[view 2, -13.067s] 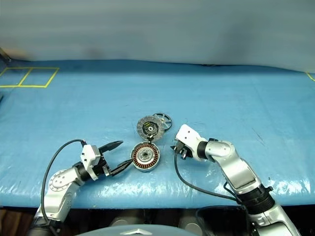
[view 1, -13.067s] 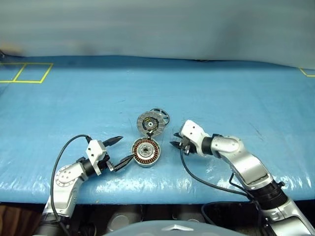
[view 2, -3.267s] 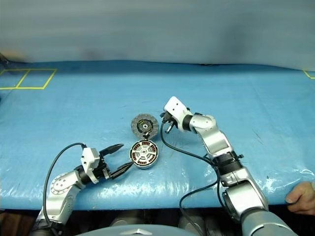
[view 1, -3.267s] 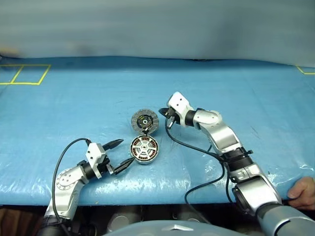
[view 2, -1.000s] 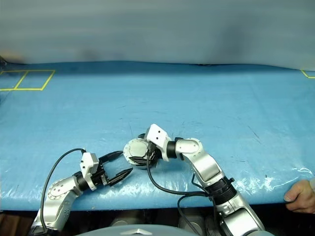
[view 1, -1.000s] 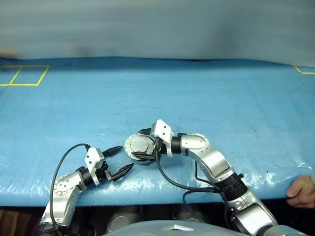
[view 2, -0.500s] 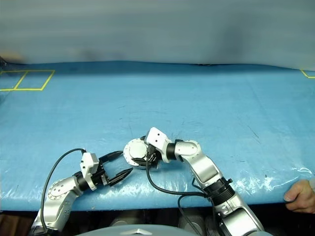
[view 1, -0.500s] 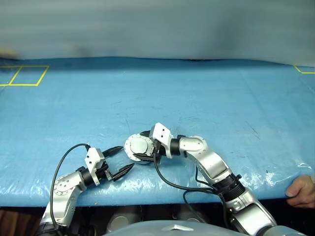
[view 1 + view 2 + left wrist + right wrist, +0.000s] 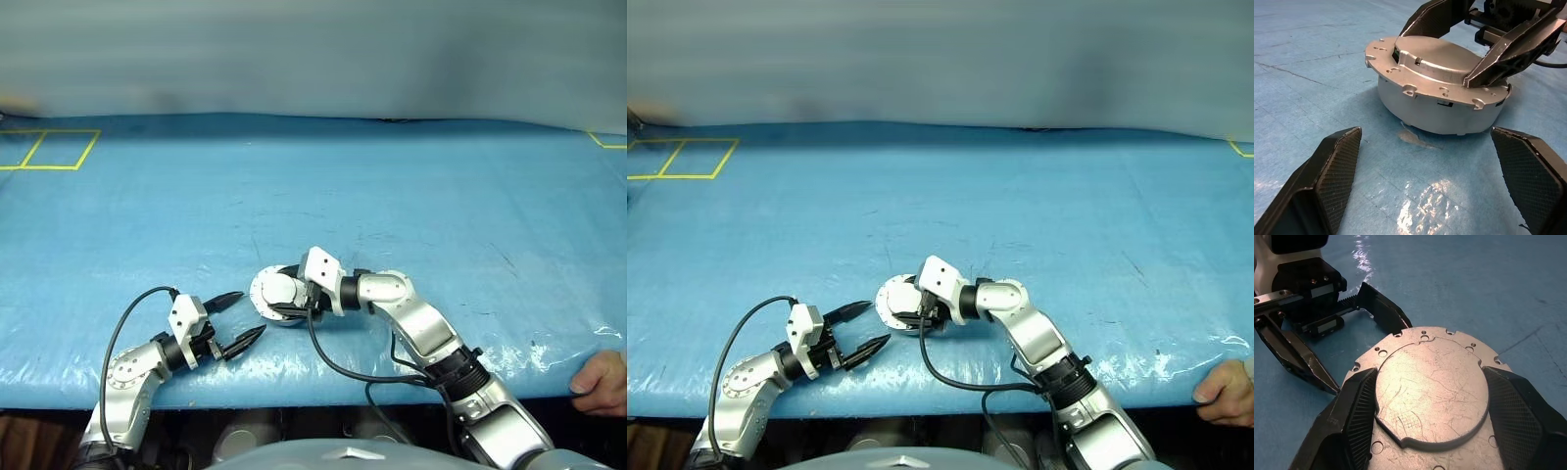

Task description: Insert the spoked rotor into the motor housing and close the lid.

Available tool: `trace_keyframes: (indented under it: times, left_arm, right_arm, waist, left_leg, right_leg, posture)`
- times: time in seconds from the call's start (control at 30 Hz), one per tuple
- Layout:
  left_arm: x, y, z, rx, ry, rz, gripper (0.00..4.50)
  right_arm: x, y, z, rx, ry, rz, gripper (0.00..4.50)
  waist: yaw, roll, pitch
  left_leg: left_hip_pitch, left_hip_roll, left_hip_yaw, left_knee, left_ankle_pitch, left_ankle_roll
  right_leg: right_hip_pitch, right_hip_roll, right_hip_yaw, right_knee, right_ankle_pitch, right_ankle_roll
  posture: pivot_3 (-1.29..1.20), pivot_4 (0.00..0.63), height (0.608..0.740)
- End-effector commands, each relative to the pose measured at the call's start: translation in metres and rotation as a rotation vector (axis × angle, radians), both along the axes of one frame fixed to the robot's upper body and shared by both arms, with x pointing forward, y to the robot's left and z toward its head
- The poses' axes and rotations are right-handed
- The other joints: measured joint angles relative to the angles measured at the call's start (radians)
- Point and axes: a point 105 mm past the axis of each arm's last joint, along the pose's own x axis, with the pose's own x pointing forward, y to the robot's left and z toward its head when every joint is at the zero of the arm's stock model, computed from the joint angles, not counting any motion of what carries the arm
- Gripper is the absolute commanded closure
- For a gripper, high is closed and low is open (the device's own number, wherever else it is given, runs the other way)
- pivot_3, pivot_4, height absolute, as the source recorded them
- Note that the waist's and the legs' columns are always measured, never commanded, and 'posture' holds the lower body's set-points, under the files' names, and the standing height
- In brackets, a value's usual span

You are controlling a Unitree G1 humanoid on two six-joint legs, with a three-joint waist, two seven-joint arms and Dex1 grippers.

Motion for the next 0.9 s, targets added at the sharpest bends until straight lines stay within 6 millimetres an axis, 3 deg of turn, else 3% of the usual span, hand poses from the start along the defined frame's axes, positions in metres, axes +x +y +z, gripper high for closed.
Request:
trace_keyframes:
  times: [0.03, 0.2, 0.47, 0.9]
  left_arm:
    - [0.003, 0.001, 0.007, -0.005, -0.040, 0.002, 0.00]
    - [0.004, 0.001, 0.007, -0.007, -0.041, 0.003, 0.00]
    - [0.003, 0.001, 0.007, -0.005, -0.041, 0.007, 0.00]
    - [0.004, 0.001, 0.007, -0.004, -0.044, 0.006, 0.00]
  right_arm:
    - [0.001, -0.002, 0.026, 0.058, -0.033, 0.042, 1.47]
    - [0.001, -0.005, 0.027, 0.027, -0.048, 0.067, 1.47]
    - [0.004, -0.008, 0.009, -0.079, -0.078, 0.059, 1.47]
    - [0.008, -0.015, -0.001, -0.125, -0.066, 0.028, 1.47]
  waist:
    - [0.000, 0.000, 0.000]
    - [-0.001, 0.000, 0.000]
    - [-0.001, 0.000, 0.000]
    - [-0.001, 0.000, 0.000]
  left_leg:
    - [0.000, 0.000, 0.000, 0.000, 0.000, 0.000]
    - [0.000, 0.000, 0.000, 0.000, 0.000, 0.000]
    - [-0.001, 0.000, 0.000, 0.000, 0.000, 0.000]
    - [-0.001, 0.000, 0.000, 0.000, 0.000, 0.000]
  right_leg:
    - [0.000, 0.000, 0.000, 0.000, 0.000, 0.000]
    - [-0.001, 0.000, 0.000, 0.000, 0.000, 0.000]
    - [-0.001, 0.000, 0.000, 0.000, 0.000, 0.000]
    - [-0.001, 0.000, 0.000, 0.000, 0.000, 0.000]
  posture:
    - [0.00, 0.150, 0.740]
    - [0.00, 0.150, 0.740]
    - [0.00, 0.150, 0.740]
    - [0.00, 0.150, 0.740]
